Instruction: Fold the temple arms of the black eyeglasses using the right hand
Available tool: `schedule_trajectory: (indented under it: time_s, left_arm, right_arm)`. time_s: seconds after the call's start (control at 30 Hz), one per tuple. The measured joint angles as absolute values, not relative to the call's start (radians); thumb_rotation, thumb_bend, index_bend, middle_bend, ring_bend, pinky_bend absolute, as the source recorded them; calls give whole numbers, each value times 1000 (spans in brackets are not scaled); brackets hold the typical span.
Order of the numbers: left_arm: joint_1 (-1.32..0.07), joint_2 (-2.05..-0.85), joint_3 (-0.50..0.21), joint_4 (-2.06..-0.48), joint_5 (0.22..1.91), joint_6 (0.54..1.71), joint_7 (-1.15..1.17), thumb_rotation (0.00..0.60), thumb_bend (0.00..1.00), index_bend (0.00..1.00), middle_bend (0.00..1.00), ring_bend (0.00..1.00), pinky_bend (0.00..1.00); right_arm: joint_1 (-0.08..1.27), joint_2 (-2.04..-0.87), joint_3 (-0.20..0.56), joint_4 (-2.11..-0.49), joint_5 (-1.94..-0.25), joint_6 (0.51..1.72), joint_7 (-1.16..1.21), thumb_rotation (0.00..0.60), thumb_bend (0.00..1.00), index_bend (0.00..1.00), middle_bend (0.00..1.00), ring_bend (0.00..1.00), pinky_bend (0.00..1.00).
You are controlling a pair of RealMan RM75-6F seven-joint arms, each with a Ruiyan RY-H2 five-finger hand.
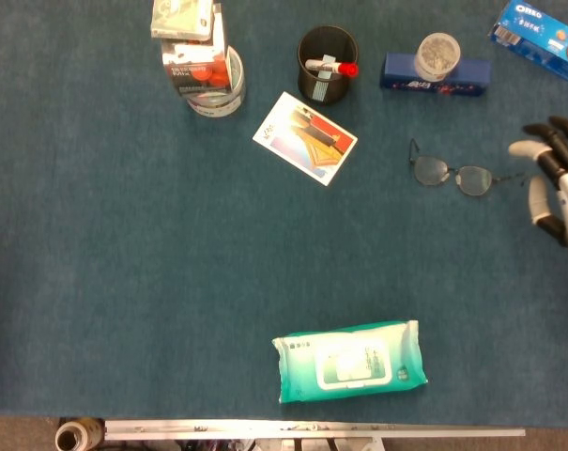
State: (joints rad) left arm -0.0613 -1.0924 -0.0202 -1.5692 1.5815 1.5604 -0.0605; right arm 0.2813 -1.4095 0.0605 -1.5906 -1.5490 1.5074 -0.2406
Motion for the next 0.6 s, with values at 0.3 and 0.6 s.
schedule_trajectory:
  time_s: [0.3,0.6]
  left_arm:
    - [-61,-1094,-20,-1570,1582,1560,-57,600,250,530,401,336,467]
    - [-62,-1093,-20,-1569,1581,1560,-61,600,249,530,401,336,467]
  right_arm:
    - [253,-1472,117,-1504,-1510,1550,-253,600,580,244,194,105,191]
    - [264,-1513,154,-1454,-1458,1511,-261,600,569,117,173,98,187]
